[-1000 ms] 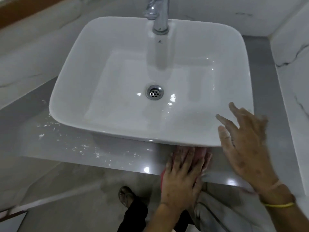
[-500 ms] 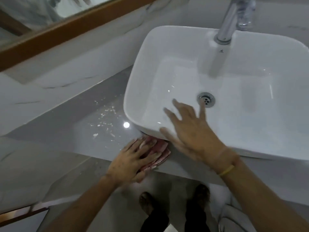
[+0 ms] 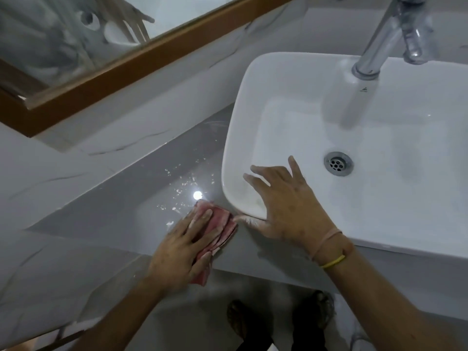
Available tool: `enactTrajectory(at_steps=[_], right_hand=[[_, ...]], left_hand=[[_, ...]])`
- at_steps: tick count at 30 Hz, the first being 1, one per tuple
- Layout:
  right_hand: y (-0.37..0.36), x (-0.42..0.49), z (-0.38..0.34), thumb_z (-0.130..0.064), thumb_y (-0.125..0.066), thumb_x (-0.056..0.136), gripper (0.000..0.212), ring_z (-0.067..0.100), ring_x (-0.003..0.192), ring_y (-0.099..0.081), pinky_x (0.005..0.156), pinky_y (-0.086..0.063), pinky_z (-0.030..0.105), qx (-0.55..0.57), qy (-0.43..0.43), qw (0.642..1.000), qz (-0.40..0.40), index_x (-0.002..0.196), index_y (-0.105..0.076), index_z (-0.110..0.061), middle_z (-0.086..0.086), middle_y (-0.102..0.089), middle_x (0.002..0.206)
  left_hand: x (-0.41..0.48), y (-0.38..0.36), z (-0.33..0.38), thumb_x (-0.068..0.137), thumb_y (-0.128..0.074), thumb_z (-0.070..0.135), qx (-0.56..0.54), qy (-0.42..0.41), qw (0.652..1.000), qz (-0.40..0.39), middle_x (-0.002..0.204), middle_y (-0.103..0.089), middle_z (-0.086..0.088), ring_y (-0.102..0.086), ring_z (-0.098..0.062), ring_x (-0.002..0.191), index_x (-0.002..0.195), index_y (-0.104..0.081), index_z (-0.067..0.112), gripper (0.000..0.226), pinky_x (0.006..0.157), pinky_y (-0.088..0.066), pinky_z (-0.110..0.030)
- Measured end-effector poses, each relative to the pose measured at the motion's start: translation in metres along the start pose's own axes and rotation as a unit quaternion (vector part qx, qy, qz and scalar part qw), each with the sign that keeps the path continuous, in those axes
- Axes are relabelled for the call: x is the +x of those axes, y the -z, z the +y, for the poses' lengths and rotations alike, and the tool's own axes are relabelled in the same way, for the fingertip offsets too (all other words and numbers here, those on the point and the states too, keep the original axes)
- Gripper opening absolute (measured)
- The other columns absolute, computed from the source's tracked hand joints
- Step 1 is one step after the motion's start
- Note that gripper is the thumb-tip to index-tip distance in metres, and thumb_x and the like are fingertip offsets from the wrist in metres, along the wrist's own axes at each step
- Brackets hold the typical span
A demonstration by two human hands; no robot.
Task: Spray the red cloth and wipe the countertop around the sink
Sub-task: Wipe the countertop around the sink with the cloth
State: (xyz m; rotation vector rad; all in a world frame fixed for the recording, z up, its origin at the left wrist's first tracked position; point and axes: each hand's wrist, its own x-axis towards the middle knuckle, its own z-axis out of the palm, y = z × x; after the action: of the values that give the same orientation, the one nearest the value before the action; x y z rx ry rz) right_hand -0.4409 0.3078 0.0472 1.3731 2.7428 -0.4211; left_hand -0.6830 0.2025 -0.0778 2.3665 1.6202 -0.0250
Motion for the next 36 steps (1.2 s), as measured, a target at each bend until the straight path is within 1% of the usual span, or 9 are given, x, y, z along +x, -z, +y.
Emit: enactTrajectory(at_steps=[4,6,9,12,15,20,29,33,36], right_hand=[[0.000,0.000,0.000,-0.073,-0.048,0.076,0.084,0.027,0.131,-0.044,0.119,-0.008,0.057,0.005,-0.011,1.000,0.012,0.134,-0.050,-0.014,0.006,-0.050,0.142],[-0.001,-0.001,0.000,-0.073,-0.048,0.074,0.083,0.028,0.128,-0.048,0.118,-0.012,0.058,0.007,-0.016,1.000,0.019,0.130,-0.054,-0.012,0.008,-0.054,0.139],[-0.001,-0.001,0.000,-0.075,-0.045,0.073,0.084,0.030,0.124,-0.052,0.116,-0.016,0.059,0.003,-0.024,0.999,0.022,0.127,-0.057,-0.011,0.009,-0.058,0.135],[-0.002,0.000,0.000,-0.075,-0.047,0.073,0.083,0.030,0.122,-0.054,0.115,-0.019,0.060,0.007,-0.025,0.999,0.028,0.125,-0.059,-0.012,0.008,-0.060,0.133],[-0.004,0.001,0.001,-0.074,-0.050,0.072,0.081,0.030,0.121,-0.055,0.115,-0.020,0.060,0.013,-0.024,0.999,0.034,0.123,-0.061,-0.012,0.008,-0.060,0.132],[-0.004,0.000,0.001,-0.073,-0.051,0.072,0.082,0.032,0.120,-0.056,0.115,-0.019,0.061,0.019,-0.021,0.999,0.042,0.122,-0.061,-0.010,0.009,-0.061,0.131],[-0.004,0.001,0.001,-0.072,-0.054,0.072,0.079,0.030,0.121,-0.055,0.115,-0.018,0.060,0.017,-0.028,0.999,0.035,0.123,-0.061,-0.012,0.007,-0.061,0.132],[-0.006,0.001,0.002,-0.069,-0.055,0.073,0.076,0.031,0.117,-0.059,0.113,-0.024,0.062,0.008,-0.020,0.999,0.047,0.119,-0.064,-0.010,0.009,-0.065,0.126],[-0.007,0.002,0.002,-0.069,-0.055,0.073,0.075,0.030,0.118,-0.058,0.114,-0.022,0.060,0.014,-0.019,0.999,0.047,0.120,-0.063,-0.010,0.008,-0.064,0.128]], left_hand=[[-0.014,-0.003,0.023,0.097,-0.021,0.048,-0.051,0.139,0.988,0.041,0.158,-0.026,-0.004,-0.024,-0.035,0.145,0.145,-0.038,0.026,0.056,0.113,-0.033,-0.052],[-0.022,-0.005,0.030,0.096,-0.019,0.049,-0.061,0.189,0.979,0.055,0.158,-0.026,-0.004,-0.025,-0.037,0.144,0.145,-0.037,0.025,0.058,0.113,-0.033,-0.048],[-0.030,-0.004,0.031,0.096,-0.014,0.052,-0.084,0.258,0.959,0.077,0.159,-0.024,-0.009,-0.024,-0.038,0.144,0.148,-0.031,0.025,0.061,0.107,-0.035,-0.054],[-0.036,0.000,0.019,0.093,-0.023,0.045,-0.100,0.301,0.942,0.107,0.160,-0.018,-0.012,-0.028,-0.038,0.142,0.147,-0.032,0.021,0.060,0.110,-0.033,-0.055],[-0.039,0.007,0.001,0.092,-0.025,0.041,-0.089,0.323,0.935,0.117,0.161,-0.015,-0.013,-0.029,-0.037,0.142,0.146,-0.036,0.017,0.061,0.113,-0.031,-0.049],[-0.031,0.015,-0.026,0.093,-0.019,0.042,-0.060,0.340,0.934,0.092,0.160,-0.007,-0.022,-0.013,-0.038,0.147,0.149,-0.028,0.010,0.065,0.118,-0.022,-0.053],[-0.005,0.023,-0.071,0.090,-0.027,0.061,-0.087,0.425,0.892,0.127,0.163,-0.003,-0.012,-0.016,-0.037,0.146,0.150,-0.024,0.027,0.069,0.117,-0.021,-0.054],[0.009,0.019,-0.058,0.093,-0.026,0.052,-0.079,0.375,0.916,0.119,0.162,-0.008,-0.010,-0.012,-0.033,0.148,0.149,-0.024,0.030,0.061,0.117,-0.022,-0.052],[0.016,0.020,-0.037,0.097,-0.022,0.045,-0.068,0.305,0.943,0.114,0.162,-0.009,-0.008,-0.015,-0.033,0.147,0.151,-0.007,0.038,0.056,0.117,-0.021,-0.051]])
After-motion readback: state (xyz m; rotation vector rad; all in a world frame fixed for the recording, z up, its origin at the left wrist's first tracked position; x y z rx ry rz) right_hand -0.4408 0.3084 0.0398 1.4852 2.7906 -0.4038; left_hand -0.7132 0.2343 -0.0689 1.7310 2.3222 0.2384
